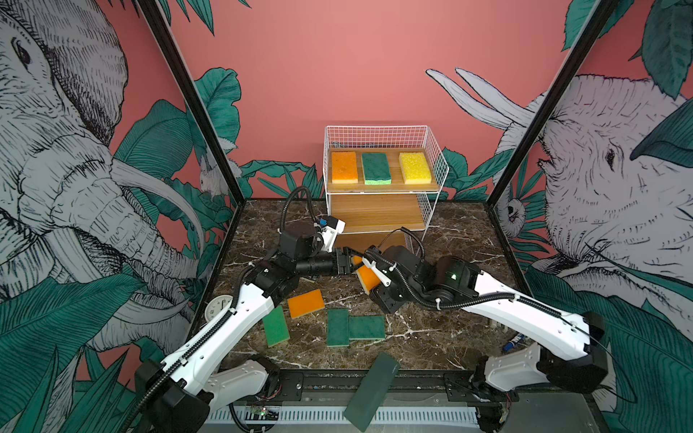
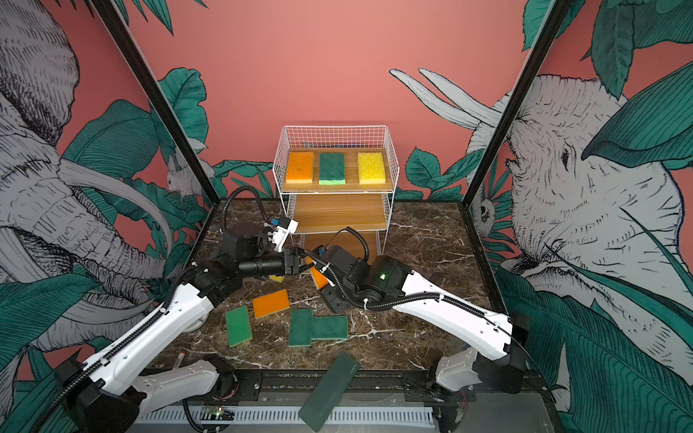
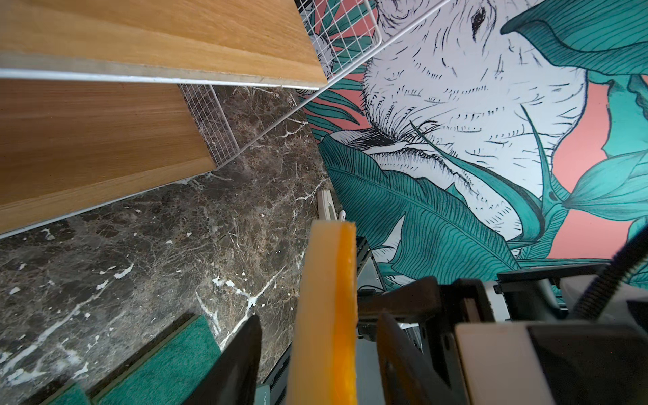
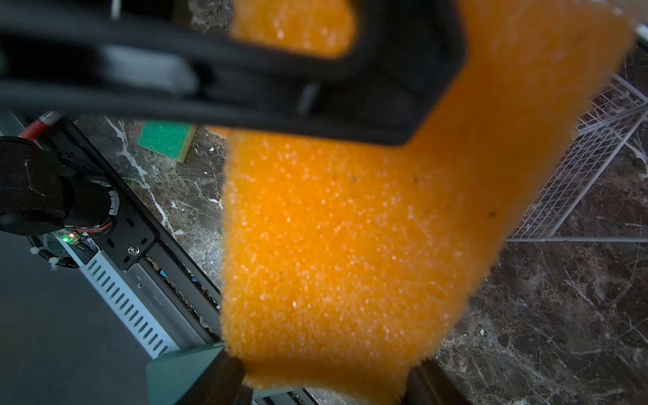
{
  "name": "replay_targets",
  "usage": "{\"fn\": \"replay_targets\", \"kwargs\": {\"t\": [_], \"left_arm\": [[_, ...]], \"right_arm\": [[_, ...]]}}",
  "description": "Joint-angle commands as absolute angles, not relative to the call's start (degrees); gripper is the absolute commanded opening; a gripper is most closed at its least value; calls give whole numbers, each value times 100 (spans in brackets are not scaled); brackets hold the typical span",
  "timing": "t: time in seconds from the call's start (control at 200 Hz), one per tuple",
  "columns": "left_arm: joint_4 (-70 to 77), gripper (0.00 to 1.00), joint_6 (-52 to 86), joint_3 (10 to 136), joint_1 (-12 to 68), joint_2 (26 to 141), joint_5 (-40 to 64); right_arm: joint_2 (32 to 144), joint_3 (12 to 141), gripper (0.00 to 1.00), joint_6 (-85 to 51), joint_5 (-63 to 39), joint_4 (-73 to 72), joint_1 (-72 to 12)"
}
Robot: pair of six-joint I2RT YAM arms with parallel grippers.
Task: Arrange cleaning sponges on a shelf
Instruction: Pick up the cleaning sponge from the bottom-right of the table.
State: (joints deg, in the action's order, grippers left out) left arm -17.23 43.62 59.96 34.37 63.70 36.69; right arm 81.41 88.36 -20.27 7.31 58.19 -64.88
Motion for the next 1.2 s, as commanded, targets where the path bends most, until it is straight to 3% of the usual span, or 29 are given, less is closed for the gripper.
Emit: {"fn": "replay_targets", "kwargs": {"t": [0.0, 0.34, 0.82, 0.98, 1.195], "left_arm": [[-1667, 50, 4503, 6049, 3471, 6393, 3846], [-923, 20, 5244, 5727, 3470, 6312, 3962], [-609, 20, 5874, 5746, 3318, 6136, 3687], [-116, 20, 6343, 5529, 3264, 6073, 3611], [9, 20, 6536, 5454, 3265, 6047, 3604]], "right_arm": [[8222, 9065, 61, -1782, 1015, 5980, -6595], [7774, 8706, 64, -1653, 1409, 5323, -6705], [6304, 7040, 77, -1409, 1295, 3486, -6829], [6170, 6789, 85, -1447, 1293, 3229, -6842], [6064, 6465, 86, -1344, 1447, 2391, -6908]]}}
